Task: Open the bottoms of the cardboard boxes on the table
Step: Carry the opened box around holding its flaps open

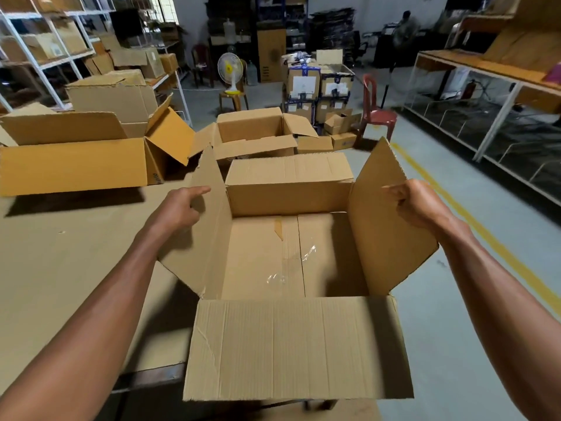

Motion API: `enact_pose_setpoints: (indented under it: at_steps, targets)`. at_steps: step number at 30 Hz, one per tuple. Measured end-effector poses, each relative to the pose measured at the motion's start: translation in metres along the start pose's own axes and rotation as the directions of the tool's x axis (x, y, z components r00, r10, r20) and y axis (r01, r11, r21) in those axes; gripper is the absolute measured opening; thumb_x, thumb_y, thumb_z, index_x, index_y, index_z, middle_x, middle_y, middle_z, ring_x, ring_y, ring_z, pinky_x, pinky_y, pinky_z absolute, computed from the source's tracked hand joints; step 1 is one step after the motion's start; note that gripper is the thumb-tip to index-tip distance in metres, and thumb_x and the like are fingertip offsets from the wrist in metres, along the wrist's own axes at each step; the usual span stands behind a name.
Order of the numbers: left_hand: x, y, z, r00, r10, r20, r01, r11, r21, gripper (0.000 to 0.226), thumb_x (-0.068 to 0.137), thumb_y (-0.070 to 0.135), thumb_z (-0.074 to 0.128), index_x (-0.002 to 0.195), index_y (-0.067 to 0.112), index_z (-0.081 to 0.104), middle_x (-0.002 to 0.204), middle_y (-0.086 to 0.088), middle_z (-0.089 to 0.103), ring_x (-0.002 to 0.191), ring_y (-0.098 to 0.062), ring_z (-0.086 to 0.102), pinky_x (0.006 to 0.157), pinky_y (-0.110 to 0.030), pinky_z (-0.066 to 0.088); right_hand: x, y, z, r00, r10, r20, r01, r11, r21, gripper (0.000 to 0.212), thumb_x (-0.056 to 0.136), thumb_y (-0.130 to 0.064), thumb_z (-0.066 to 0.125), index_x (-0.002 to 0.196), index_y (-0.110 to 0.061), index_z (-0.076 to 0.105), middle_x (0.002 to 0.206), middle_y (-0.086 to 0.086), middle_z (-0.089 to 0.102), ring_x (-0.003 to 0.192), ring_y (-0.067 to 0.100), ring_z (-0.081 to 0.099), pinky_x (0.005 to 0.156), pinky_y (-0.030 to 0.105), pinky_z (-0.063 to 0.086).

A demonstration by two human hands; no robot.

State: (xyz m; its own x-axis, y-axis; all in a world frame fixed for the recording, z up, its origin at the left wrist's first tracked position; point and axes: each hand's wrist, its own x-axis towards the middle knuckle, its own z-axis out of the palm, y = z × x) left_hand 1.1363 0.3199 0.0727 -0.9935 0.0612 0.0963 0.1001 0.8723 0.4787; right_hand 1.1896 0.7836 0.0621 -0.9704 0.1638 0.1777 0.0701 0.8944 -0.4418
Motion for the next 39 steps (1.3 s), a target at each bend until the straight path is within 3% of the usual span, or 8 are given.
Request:
enact_pose_setpoints:
  at_steps: [3, 7, 12, 15, 20, 30, 39]
  targets:
    - [0.003, 0.024, 0.011, 0.997, 0.080, 0.008, -0.080, 0.997, -0.013, 0.076, 0.084, -0.015, 0.052, 0.146, 0.029, 0.050, 0.155, -0.011, 0.043, 0.125, -0.029, 0.056, 0.081, -0.028, 0.051, -0.032, 0.010, -0.014, 0.994, 0.079, -0.078, -0.078, 0.997, 0.013, 0.064, 0.077, 0.021, 0.046, 0.132, -0.005, 0.064, 0.136, 0.015, 0.061, 0.130, 0.028, 0.056, 0.106, 0.038, 0.046]
    - [0.005, 0.071, 0.025, 0.987, 0.160, 0.032, -0.159, 0.987, -0.035, 0.075, 0.085, -0.013, 0.055, 0.147, 0.030, 0.048, 0.155, -0.011, 0.041, 0.136, -0.030, 0.046, 0.097, -0.040, 0.049, -0.071, 0.041, -0.037, 0.970, 0.190, -0.148, -0.193, 0.981, -0.001, 0.063, 0.078, 0.018, 0.051, 0.134, -0.008, 0.064, 0.135, 0.015, 0.062, 0.128, 0.028, 0.058, 0.104, 0.035, 0.047]
    - [0.004, 0.147, 0.052, 0.964, 0.258, 0.066, -0.254, 0.965, -0.063, 0.073, 0.089, -0.010, 0.055, 0.147, 0.033, 0.046, 0.156, -0.009, 0.039, 0.136, -0.030, 0.045, 0.091, -0.036, 0.047, -0.106, 0.104, -0.070, 0.924, 0.336, -0.185, -0.344, 0.939, -0.012, 0.066, 0.077, 0.014, 0.053, 0.134, -0.017, 0.064, 0.134, 0.012, 0.064, 0.125, 0.030, 0.059, 0.105, 0.041, 0.049]
    - [0.003, 0.197, 0.078, 0.949, 0.300, 0.094, -0.292, 0.952, -0.088, 0.073, 0.089, -0.009, 0.056, 0.147, 0.034, 0.046, 0.157, -0.008, 0.039, 0.138, -0.030, 0.043, 0.097, -0.041, 0.048, -0.117, 0.144, -0.095, 0.904, 0.380, -0.199, -0.388, 0.921, -0.006, 0.065, 0.076, 0.014, 0.056, 0.133, -0.017, 0.066, 0.133, 0.015, 0.065, 0.121, 0.032, 0.062, 0.102, 0.043, 0.051]
    - [0.016, 0.285, 0.130, 0.918, 0.369, 0.143, -0.355, 0.928, -0.115, 0.075, 0.085, -0.013, 0.057, 0.145, 0.032, 0.049, 0.156, -0.005, 0.042, 0.138, -0.026, 0.045, 0.094, -0.037, 0.051, -0.120, 0.214, -0.146, 0.886, 0.414, -0.210, -0.429, 0.903, -0.031, 0.060, 0.080, 0.015, 0.059, 0.132, -0.013, 0.066, 0.129, 0.018, 0.066, 0.121, 0.033, 0.061, 0.099, 0.038, 0.049]
    - [0.047, 0.420, 0.224, 0.910, 0.381, 0.165, -0.356, 0.920, -0.161, 0.075, 0.087, -0.016, 0.051, 0.148, 0.027, 0.046, 0.157, -0.008, 0.039, 0.143, -0.028, 0.039, 0.105, -0.039, 0.044, -0.079, 0.338, -0.197, 0.871, 0.448, -0.203, -0.468, 0.881, -0.064, 0.063, 0.081, 0.015, 0.065, 0.137, -0.014, 0.060, 0.142, 0.015, 0.057, 0.133, 0.030, 0.053, 0.110, 0.044, 0.044]
    - [0.176, 0.477, 0.309, 0.915, 0.365, 0.171, -0.336, 0.925, -0.177, 0.075, 0.085, -0.017, 0.049, 0.147, 0.025, 0.048, 0.154, -0.007, 0.045, 0.142, -0.026, 0.040, 0.109, -0.036, 0.040, 0.047, 0.424, -0.191, 0.867, 0.475, -0.153, -0.492, 0.865, -0.101, 0.066, 0.083, 0.017, 0.059, 0.141, -0.015, 0.057, 0.146, 0.014, 0.053, 0.135, 0.031, 0.049, 0.107, 0.039, 0.044]
